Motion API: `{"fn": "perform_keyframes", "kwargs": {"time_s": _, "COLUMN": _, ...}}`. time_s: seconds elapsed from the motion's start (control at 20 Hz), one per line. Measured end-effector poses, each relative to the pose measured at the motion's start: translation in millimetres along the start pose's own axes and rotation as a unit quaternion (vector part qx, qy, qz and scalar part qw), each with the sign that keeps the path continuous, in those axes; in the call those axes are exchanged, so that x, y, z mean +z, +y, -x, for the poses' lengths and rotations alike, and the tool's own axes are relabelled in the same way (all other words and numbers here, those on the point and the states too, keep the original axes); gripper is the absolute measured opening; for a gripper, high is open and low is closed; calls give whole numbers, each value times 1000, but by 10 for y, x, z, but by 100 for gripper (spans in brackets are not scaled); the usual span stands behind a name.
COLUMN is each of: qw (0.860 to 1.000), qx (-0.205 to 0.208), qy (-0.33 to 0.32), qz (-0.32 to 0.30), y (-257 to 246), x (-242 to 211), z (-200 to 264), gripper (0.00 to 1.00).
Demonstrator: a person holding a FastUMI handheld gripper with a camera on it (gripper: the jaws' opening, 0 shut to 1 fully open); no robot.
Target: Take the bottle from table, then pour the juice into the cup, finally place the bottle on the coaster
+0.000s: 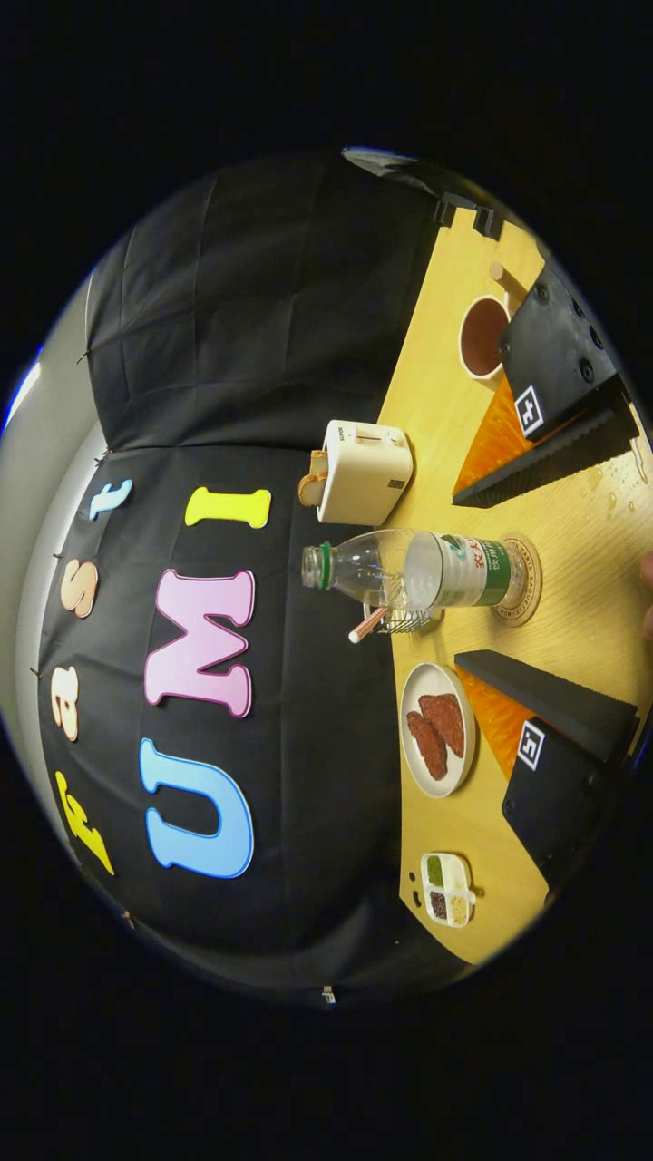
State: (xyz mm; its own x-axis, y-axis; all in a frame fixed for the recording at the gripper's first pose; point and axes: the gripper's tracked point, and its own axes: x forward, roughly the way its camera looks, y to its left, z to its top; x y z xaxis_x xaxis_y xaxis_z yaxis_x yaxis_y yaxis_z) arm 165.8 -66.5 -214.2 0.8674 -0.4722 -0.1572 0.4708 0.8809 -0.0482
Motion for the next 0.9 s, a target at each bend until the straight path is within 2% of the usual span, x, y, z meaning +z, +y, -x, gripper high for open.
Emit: {"fn": "perform_keyframes", "kwargs": {"time_s": 0.9, "qw": 994, "qx": 101, "qy": -45, "qz": -1, "y": -42, "x": 1224, "z": 820, "gripper": 97}}
